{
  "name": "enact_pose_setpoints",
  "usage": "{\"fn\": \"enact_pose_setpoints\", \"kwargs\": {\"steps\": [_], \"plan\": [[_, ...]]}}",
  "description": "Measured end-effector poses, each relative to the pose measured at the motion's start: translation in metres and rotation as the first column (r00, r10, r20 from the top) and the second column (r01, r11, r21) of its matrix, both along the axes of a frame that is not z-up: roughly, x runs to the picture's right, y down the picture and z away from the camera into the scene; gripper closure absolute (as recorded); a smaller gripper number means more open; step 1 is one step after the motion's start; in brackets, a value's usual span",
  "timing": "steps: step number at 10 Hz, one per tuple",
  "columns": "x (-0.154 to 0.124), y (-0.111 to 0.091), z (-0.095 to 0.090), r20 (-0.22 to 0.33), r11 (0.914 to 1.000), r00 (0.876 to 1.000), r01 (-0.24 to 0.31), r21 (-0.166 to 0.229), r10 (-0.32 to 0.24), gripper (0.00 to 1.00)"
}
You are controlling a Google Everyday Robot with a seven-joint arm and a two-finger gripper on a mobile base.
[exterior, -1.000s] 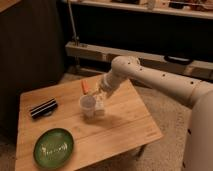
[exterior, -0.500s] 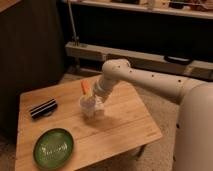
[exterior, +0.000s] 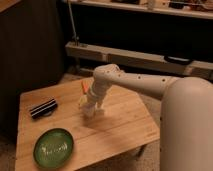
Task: Pick up the ceramic cup
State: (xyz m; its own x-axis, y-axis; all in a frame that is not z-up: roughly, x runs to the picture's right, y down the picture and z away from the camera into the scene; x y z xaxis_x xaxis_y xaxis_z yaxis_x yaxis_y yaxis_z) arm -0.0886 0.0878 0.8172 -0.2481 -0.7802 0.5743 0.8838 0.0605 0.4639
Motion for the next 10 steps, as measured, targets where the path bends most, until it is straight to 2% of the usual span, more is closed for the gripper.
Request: {"fn": "enact_pose_setpoints", "kwargs": {"steps": [4, 8, 10], "plan": [[0.018, -0.013, 0.004, -0.004, 0.9984, 0.999, -0.055, -0.015, 0.055, 0.31], [0.032, -0.044, -0.028, 0.085, 0.992, 0.988, -0.126, -0.008, 0.126, 0.31], [0.036, -0.046, -0.032, 0.108, 0.9903, 0.984, -0.139, -0.01, 0.139, 0.31]]}}
